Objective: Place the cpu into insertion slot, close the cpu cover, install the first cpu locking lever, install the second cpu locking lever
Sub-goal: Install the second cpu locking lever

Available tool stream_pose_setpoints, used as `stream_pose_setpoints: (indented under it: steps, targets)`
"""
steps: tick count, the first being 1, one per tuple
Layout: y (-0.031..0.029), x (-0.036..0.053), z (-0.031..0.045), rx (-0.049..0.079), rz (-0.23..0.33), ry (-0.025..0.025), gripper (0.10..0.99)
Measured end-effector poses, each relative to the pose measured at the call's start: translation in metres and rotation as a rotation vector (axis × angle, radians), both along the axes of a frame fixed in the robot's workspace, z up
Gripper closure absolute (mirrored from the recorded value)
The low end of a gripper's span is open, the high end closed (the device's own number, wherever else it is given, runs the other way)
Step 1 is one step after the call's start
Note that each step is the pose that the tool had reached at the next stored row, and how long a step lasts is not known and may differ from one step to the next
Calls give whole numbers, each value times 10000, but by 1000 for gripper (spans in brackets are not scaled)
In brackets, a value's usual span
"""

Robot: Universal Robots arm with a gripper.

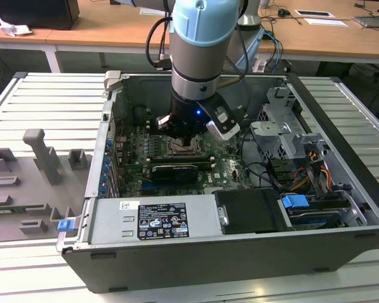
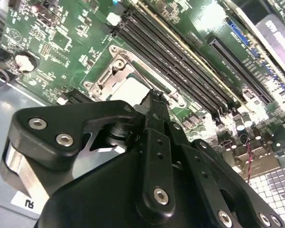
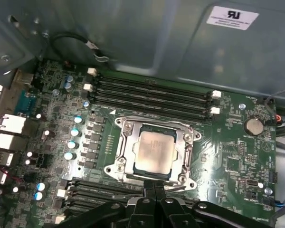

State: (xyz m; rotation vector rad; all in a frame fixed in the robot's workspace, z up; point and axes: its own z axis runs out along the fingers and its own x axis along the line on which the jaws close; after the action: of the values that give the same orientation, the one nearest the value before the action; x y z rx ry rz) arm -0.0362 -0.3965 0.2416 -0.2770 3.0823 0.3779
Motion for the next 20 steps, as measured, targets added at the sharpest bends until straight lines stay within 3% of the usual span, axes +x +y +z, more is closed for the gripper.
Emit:
stream_pose_setpoints:
  steps: [5, 7, 8, 10, 11, 13, 20]
  targets:
    - [-5, -4, -26, -5, -535, 2, 980]
    - [-37, -15, -31, -1, -539, 0, 980]
    - [-67, -41, -33, -2, -530, 0, 980]
    - [-68, -100, -33, -2, -515, 0, 980]
    - [-68, -184, -39, -1, -513, 0, 980]
    - [-68, -238, -73, -1, -512, 1, 980]
    - [-39, -250, -245, -12, -512, 0, 980]
